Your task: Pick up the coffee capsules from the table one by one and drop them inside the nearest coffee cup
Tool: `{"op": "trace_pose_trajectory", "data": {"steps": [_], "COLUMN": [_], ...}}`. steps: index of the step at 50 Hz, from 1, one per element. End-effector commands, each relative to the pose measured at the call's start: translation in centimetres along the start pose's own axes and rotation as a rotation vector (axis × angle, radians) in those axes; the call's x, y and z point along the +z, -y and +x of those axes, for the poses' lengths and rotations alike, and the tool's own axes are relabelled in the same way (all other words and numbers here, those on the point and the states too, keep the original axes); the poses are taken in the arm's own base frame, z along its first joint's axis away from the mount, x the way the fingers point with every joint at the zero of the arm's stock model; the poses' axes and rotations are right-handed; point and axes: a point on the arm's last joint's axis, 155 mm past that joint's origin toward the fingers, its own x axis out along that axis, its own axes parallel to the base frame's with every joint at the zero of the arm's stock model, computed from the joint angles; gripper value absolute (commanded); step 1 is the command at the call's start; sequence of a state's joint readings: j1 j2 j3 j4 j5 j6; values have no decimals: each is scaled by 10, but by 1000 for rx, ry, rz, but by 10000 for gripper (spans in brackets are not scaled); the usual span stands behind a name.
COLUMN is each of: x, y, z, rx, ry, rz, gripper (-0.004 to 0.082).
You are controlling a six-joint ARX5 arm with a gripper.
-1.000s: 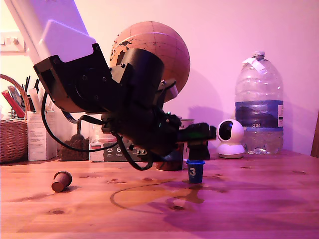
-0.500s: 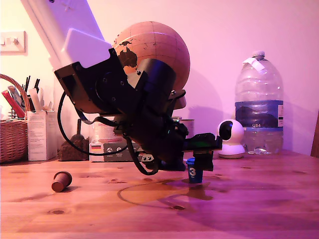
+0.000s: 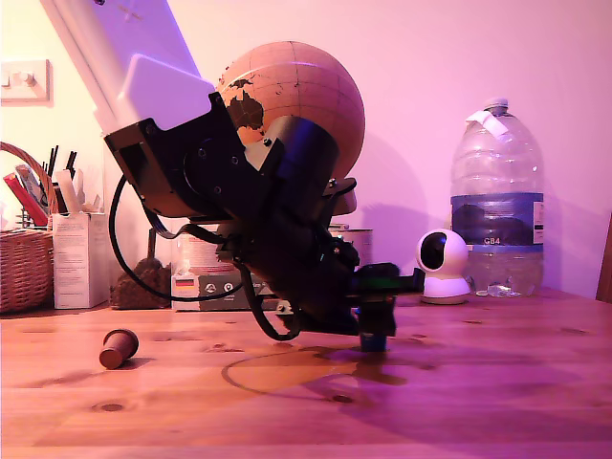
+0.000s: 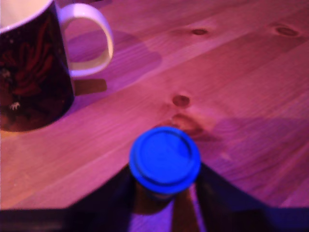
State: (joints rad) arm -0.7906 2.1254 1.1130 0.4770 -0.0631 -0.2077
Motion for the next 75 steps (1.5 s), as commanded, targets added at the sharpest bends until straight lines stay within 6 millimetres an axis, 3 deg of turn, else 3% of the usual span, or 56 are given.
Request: {"op": "trace_pose_trajectory", "data": {"steps": [1,32,43,60,75], "x": [-15,3,20,65,98], "y": [-1,6,8,3,-39], "z": [7,0,-8,-48,-90], "rx": [6,-7,-9,8,96], "ry": [-22,12,53,179,246], "rz": [8,128,191,202,180], "gripper": [102,96,97,96,96]}}
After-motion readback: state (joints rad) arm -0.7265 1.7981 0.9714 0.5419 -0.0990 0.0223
